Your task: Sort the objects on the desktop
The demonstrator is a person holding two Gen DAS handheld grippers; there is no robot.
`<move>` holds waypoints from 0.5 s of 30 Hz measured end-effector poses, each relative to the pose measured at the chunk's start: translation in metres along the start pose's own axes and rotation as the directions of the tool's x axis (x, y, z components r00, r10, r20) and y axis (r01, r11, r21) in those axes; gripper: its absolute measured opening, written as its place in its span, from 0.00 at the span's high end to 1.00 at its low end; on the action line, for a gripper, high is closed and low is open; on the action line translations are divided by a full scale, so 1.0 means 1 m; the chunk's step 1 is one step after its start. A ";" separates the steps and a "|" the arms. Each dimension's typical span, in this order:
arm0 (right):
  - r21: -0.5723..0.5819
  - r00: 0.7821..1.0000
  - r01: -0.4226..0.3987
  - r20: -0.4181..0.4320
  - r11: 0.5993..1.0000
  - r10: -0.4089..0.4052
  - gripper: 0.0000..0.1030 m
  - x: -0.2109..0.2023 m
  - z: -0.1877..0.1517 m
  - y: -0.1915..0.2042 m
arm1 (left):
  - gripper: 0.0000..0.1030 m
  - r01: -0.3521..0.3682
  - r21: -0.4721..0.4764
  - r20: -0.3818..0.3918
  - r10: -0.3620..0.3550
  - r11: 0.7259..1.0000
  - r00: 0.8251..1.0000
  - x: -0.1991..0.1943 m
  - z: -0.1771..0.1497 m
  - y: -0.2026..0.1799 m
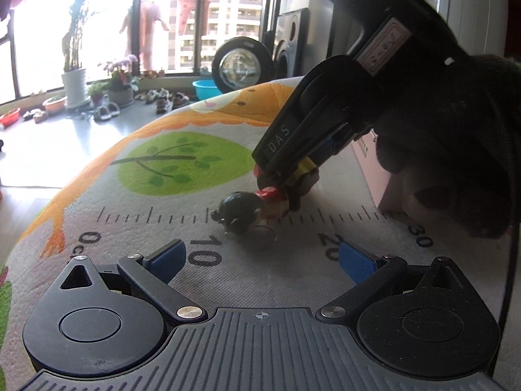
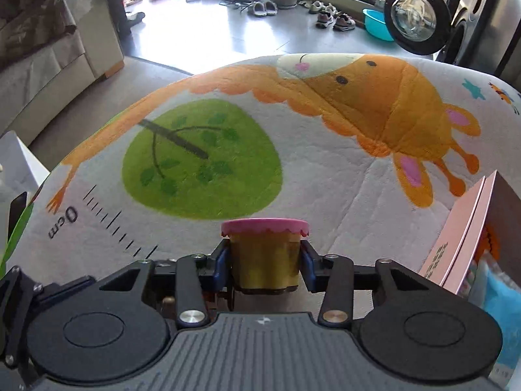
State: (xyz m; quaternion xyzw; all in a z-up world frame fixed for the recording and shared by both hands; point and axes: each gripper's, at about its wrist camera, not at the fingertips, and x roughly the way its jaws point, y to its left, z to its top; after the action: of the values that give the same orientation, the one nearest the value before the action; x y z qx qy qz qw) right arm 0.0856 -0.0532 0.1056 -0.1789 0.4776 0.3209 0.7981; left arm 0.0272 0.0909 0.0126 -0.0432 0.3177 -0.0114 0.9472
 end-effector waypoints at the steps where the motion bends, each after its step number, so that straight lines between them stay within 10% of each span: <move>1: -0.002 1.000 -0.008 0.010 1.000 0.008 0.58 -0.008 -0.006 0.002 | 0.01 0.003 -0.001 -0.005 -0.003 1.000 1.000 0.000 -0.001 -0.001; 10: 0.105 0.968 -0.057 0.250 0.993 0.030 0.58 -0.105 -0.083 -0.034 | 0.01 -0.007 -0.026 -0.012 0.006 1.000 1.000 -0.004 -0.005 0.000; 15: 0.101 0.938 0.142 0.303 0.985 -0.167 0.58 -0.117 -0.155 -0.046 | 0.01 -0.033 -0.013 -0.013 0.033 0.999 0.999 -0.003 -0.004 -0.002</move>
State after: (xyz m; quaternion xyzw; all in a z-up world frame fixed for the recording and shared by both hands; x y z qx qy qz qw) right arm -0.0224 -0.2188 0.1326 -0.1321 0.3429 0.2624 0.8923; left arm 0.0227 0.0888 0.0116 -0.0441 0.3243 0.0061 0.9449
